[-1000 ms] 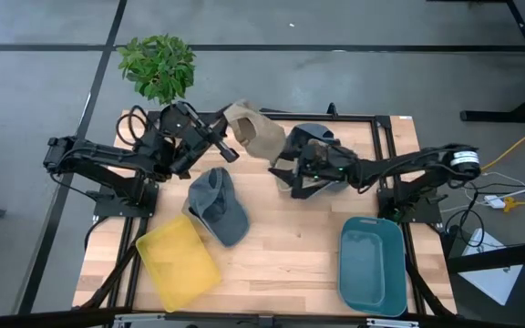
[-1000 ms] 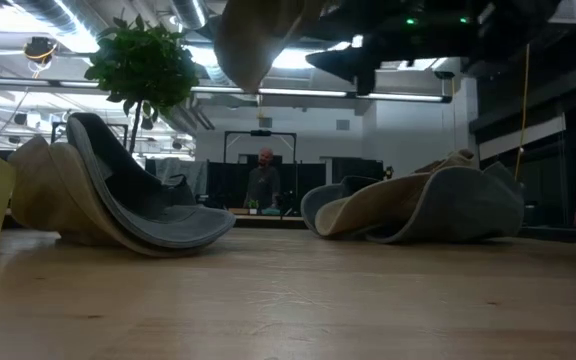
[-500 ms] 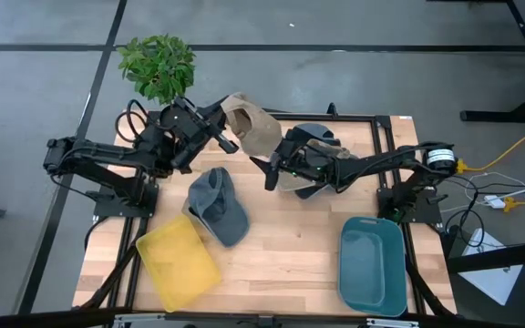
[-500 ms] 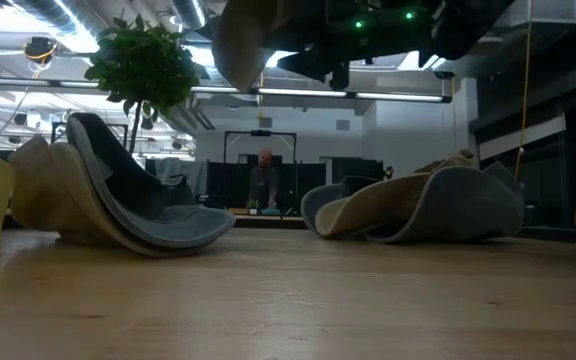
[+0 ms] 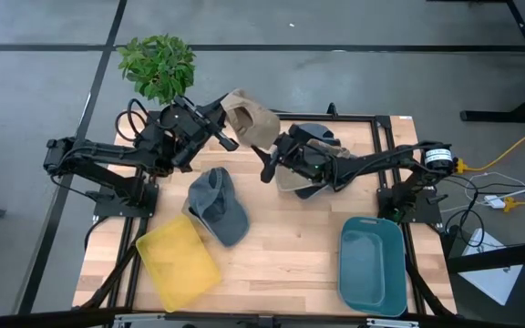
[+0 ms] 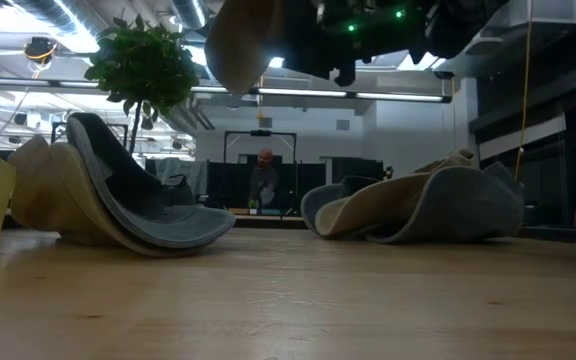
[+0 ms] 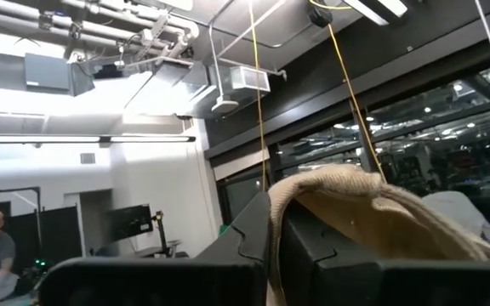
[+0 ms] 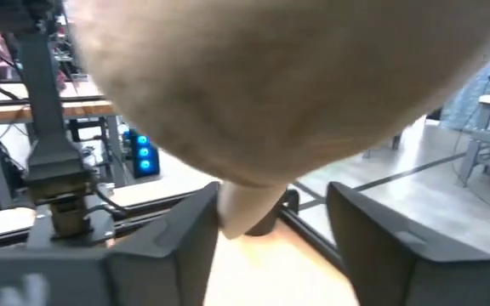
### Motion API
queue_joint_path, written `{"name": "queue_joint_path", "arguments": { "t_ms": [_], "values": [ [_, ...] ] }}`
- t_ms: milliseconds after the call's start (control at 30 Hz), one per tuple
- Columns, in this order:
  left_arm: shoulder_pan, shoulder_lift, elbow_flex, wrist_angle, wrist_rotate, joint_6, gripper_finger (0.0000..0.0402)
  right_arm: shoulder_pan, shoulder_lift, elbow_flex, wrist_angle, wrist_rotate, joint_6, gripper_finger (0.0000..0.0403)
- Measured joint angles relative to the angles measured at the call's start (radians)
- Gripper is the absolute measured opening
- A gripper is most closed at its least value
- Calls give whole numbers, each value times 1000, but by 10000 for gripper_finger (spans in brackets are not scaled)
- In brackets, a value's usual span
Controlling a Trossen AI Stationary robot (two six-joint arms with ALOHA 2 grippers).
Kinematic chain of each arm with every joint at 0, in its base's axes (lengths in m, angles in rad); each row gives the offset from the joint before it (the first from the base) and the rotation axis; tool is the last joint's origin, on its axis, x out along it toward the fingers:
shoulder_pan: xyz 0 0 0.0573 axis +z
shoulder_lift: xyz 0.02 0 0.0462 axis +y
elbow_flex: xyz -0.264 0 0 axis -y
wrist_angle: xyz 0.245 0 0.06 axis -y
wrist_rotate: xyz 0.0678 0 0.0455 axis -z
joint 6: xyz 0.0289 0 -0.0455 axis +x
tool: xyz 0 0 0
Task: Pick & Place hat
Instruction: Put the middle brown cap into the blue bin
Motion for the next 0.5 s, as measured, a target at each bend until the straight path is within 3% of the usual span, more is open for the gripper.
{"name": "queue_joint_path", "arguments": {
  "t_ms": [267, 500],
  "values": [
    [-50, 0, 0, -30, -66, 107, 13, -16, 0, 0, 0, 6, -32, 26],
    [-165, 0, 0, -66, -304, 419, 65, -15, -2, 0, -23, 61, -83, 29]
  ]
}}
